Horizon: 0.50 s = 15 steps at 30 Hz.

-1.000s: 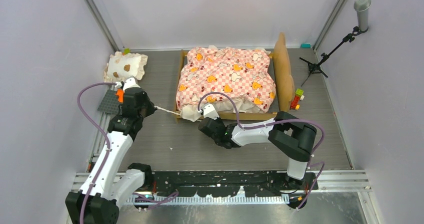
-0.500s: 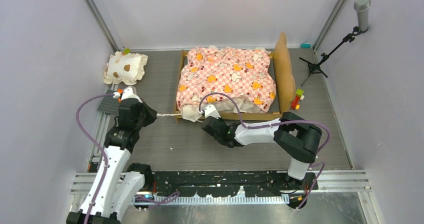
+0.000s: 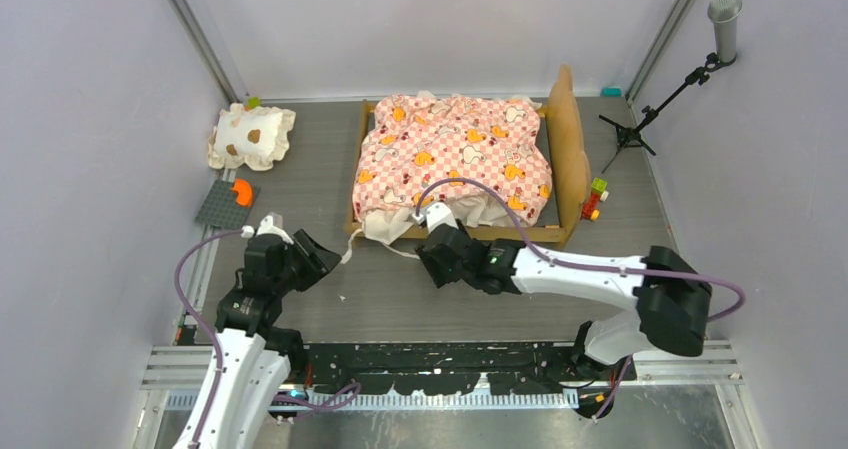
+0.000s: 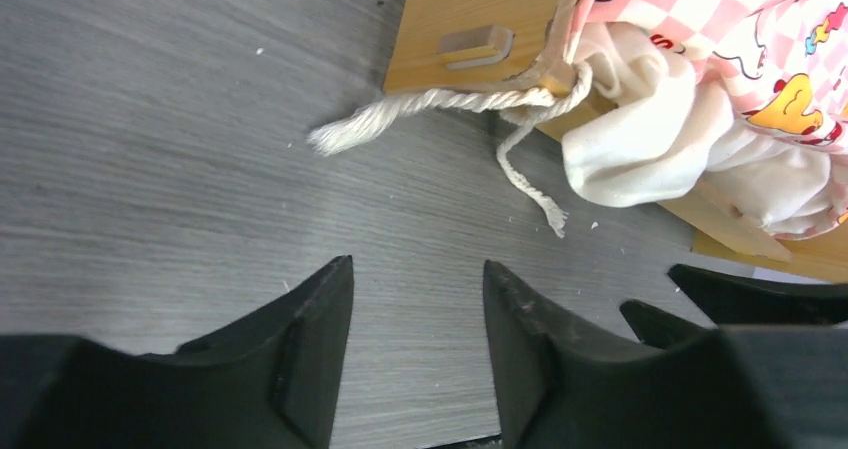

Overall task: Set up the pet bed
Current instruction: Tie the ropes to the bed frame.

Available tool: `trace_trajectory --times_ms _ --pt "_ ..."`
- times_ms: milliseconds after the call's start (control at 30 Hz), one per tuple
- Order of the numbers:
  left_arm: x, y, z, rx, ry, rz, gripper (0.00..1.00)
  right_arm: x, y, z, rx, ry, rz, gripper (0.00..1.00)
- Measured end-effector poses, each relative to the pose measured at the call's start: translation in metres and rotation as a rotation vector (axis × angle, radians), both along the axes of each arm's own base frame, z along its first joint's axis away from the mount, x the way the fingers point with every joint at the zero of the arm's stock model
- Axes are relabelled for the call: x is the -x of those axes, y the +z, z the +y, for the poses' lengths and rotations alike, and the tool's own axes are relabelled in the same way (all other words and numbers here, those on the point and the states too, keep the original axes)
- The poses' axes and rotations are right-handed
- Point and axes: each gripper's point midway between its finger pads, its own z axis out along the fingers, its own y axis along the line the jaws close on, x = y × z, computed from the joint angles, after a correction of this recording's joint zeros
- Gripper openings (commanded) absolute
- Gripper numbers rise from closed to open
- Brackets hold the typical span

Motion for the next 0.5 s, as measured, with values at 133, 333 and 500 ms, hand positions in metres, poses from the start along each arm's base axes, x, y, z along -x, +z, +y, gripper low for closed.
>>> trace_trajectory --times_ms 133,333,500 --pt "0.000 0.005 0.002 -0.010 0.012 0.025 0.70 -0.001 0.035 -0.014 -0.042 -0.069 0.008 0.71" --pt "-0.027 0.055 0.007 -0.048 0.028 -0.048 0.79 -0.039 0.074 -0.067 -0.060 -0.321 0.016 0.71" --pt "-0.056 0.072 0.004 -0.077 -0.001 -0.082 0.79 -0.067 0.115 -0.129 -0.050 -0.542 -0.042 0.70"
